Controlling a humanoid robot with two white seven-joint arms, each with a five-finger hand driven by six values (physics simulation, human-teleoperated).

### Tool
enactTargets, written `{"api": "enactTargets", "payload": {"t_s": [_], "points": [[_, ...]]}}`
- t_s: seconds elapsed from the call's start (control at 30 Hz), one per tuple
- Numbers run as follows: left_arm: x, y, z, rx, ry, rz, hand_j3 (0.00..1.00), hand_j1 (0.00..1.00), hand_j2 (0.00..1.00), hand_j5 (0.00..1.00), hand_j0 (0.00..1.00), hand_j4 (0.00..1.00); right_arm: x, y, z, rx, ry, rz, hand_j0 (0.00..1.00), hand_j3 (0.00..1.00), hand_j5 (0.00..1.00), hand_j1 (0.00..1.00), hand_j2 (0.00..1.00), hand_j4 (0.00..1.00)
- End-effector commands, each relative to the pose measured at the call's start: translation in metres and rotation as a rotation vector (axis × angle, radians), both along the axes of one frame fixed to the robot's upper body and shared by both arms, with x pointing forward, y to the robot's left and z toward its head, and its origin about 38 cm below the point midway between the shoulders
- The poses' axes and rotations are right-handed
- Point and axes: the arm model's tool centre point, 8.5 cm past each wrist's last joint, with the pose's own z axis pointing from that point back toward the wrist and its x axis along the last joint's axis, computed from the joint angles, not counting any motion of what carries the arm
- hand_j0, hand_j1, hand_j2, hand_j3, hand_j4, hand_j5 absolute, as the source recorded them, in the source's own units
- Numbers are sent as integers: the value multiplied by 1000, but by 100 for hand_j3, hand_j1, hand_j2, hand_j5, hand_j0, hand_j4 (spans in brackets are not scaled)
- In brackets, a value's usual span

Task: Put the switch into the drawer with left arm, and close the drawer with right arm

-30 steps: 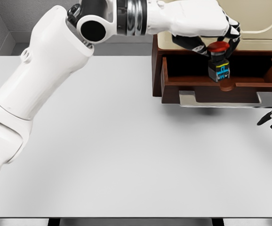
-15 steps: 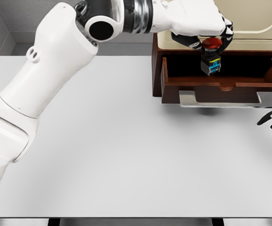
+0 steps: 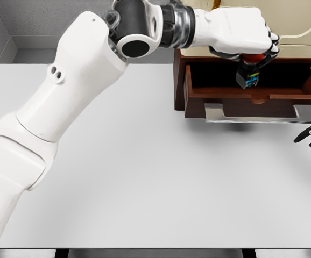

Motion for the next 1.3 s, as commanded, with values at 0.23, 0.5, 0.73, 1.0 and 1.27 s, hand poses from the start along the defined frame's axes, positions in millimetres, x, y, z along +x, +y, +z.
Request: {"api": "enactTargets", "payload": {"t_s": [0.23,0.5,0.73,1.0,1.27], "points": [[4,4,1,-6,-9,25,34,34,34,34,34,34,0,0,0,8,1,-1,54,54,54,54,54,54],[8,8,2,-24,2,39,58,58,58,58,58,58,0,0,0,9,3,-1,54,54,54,54,54,54],[18,13,-7,-10,31,70,69,69,69,69,69,69,0,0,-1,10,3,-1,54,54,54,54,54,54],[17,11,-10,-4,36,65,80,80,80,80,80,80,0,0,0,8,3,-2,55,55,55,55,55,55],[21,11,-26,22,64,75,88,88,88,88,88,88,0,0,0,7,3,1,56,56,56,56,56,56]]}}
